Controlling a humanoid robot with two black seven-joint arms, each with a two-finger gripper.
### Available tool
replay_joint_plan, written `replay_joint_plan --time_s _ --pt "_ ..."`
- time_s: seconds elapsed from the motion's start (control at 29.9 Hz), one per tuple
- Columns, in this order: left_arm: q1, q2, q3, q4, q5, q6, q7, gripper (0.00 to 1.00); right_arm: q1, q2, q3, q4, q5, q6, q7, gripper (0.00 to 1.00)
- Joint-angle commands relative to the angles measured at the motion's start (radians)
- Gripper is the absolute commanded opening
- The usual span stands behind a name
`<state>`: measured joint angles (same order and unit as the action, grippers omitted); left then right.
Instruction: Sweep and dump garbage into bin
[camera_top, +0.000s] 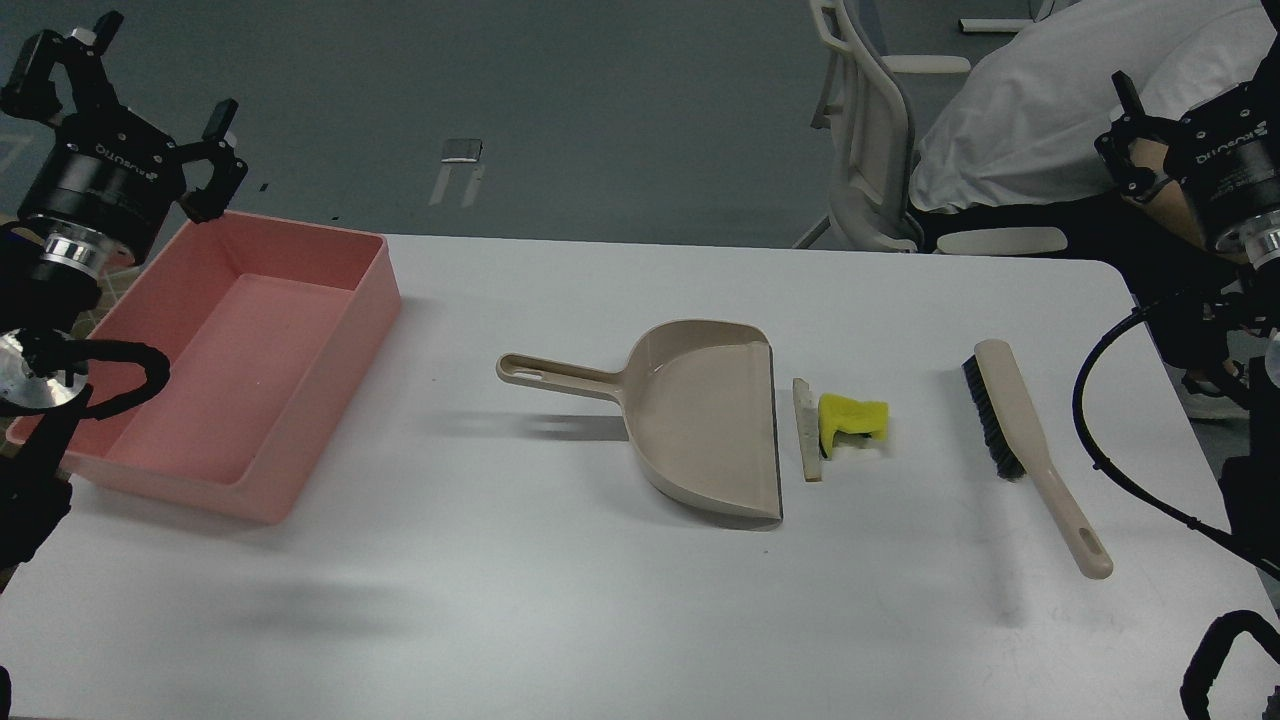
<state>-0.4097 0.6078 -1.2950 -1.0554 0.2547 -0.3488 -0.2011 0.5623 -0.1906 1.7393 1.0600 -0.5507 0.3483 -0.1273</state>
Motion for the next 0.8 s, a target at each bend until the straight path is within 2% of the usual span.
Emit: replay_joint_plan --time_s 0.0,0.13,0.77 --pt "-0.001 0.000 0.006 0.000 0.000 0.014 0.000 0.98 0.011 -0.003 -0.009 -0.011 0.000 0.000 0.000 1.00" --pt "-0.006 0.003 0.046 0.000 0.000 0.025 -0.006 0.98 0.013 -0.003 -0.010 -0.009 0.000 0.000 0.000 1.00" --pt "-0.053 0.003 0.051 0.000 0.000 0.028 -0.004 0.98 0.016 -0.009 -0.023 -0.009 0.017 0.000 -0.009 1.00"
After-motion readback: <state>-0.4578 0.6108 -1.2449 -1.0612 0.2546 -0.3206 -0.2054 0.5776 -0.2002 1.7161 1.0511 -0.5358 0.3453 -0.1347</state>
